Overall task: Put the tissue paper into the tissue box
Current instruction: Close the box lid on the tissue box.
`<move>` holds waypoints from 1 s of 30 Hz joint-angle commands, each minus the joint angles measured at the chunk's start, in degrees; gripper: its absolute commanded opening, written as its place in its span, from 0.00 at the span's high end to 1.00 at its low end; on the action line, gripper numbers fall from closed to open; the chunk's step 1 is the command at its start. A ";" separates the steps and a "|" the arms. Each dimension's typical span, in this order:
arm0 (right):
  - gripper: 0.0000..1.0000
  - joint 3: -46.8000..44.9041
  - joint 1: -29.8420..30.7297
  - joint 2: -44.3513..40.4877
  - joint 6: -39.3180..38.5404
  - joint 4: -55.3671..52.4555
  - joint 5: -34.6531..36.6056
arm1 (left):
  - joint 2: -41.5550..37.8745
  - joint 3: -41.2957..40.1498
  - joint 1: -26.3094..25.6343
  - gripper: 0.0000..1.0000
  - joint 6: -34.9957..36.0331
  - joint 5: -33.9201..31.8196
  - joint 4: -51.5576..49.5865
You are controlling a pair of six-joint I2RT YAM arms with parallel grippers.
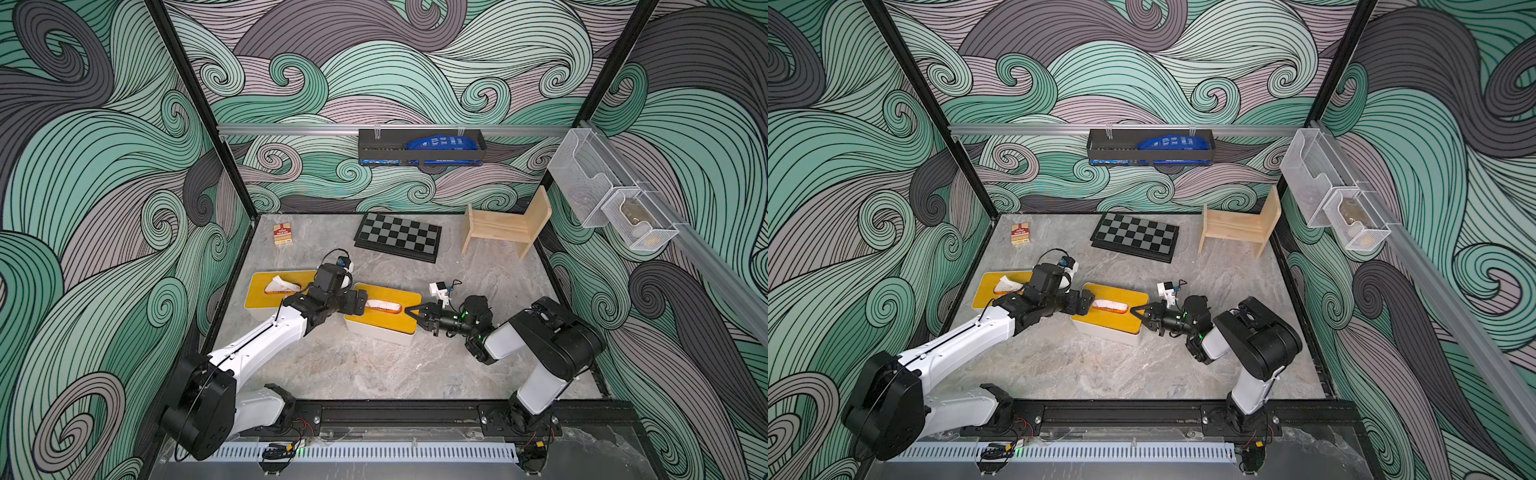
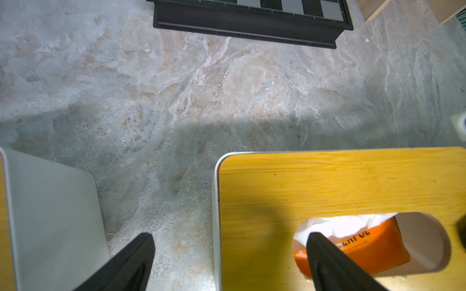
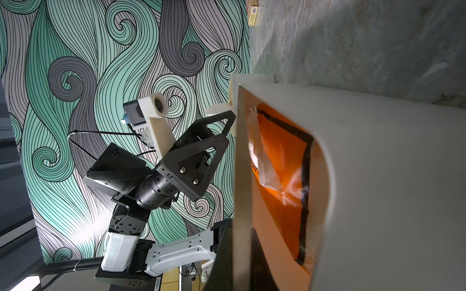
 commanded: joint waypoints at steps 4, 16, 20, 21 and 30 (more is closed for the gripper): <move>1.00 1.75 0.63 0.58 -0.54 1.05 -0.43 | 2.79 4.10 0.81 0.03 -0.42 5.77 -3.24; 1.00 2.99 0.97 -0.12 -2.13 -2.33 -0.33 | 4.72 4.72 0.95 0.09 0.18 7.85 -4.34; 1.00 3.14 1.02 -0.06 -2.35 -2.87 -0.42 | 5.19 4.98 1.03 0.12 0.31 7.62 -4.79; 1.00 3.17 1.07 -0.13 -2.50 -3.13 -0.35 | 5.29 4.99 1.03 0.13 0.25 7.62 -4.85; 1.00 3.62 1.27 0.03 -2.70 -3.75 -0.35 | 5.99 5.32 1.09 0.21 0.17 7.62 -5.14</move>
